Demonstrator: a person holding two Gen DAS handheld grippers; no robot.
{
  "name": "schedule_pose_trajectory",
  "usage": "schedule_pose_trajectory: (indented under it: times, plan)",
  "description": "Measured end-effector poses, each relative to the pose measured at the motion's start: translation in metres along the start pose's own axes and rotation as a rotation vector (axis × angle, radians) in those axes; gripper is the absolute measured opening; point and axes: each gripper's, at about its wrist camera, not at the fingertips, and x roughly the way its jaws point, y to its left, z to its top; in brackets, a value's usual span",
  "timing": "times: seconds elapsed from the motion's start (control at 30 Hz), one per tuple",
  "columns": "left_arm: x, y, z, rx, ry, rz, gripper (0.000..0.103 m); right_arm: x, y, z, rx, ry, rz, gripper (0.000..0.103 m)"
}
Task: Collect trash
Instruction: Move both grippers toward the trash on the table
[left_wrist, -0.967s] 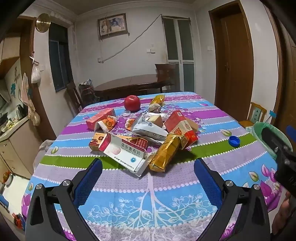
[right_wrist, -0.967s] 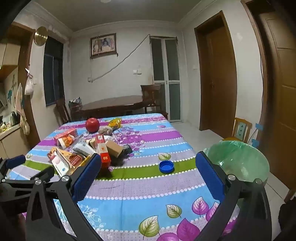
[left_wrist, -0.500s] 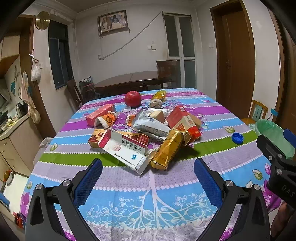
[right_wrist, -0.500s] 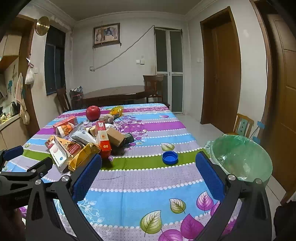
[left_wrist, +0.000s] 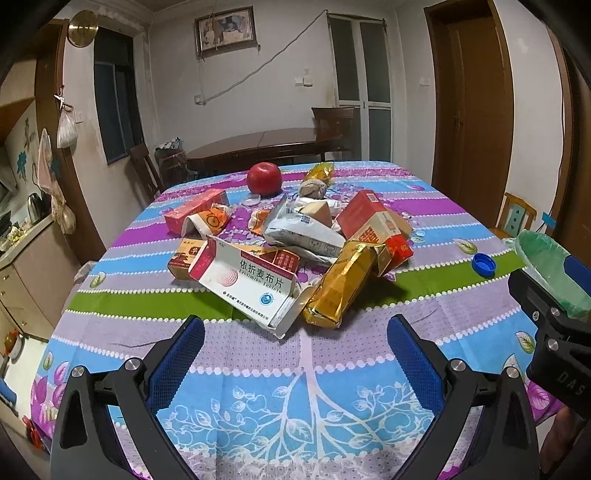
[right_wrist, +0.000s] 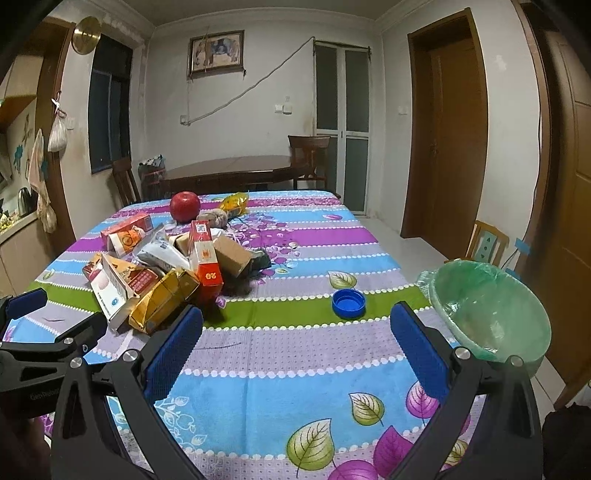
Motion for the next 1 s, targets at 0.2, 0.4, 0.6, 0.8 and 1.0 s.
schedule_pose_trajectory:
  times: [0.2, 0.4, 0.6, 0.8, 1.0]
  plan:
    - [0.009, 0.002, -0.003, 0.002, 0.040, -0.002, 0.099, 0.003, 0.002, -0.001, -0.009, 0.013, -0.001, 0.098]
    - [0.012, 0.000, -0.004, 0.024, 0.055, 0.014, 0.099, 0.005, 0.000, -0.001, -0.010, 0.014, -0.004, 0.098]
    - [0.013, -0.004, -0.004, 0.044, 0.062, 0.021, 0.099, 0.006, -0.005, -0.002, 0.003, 0.017, -0.004, 0.098]
    - [0.013, -0.009, -0.004, 0.038, 0.055, 0.012, 0.099, 0.006, -0.012, -0.003, 0.020, 0.021, -0.005, 0.098]
    - [0.014, -0.002, -0.006, 0.024, 0.054, 0.030, 0.099, 0.006, -0.017, -0.004, 0.029, 0.017, -0.011, 0.098]
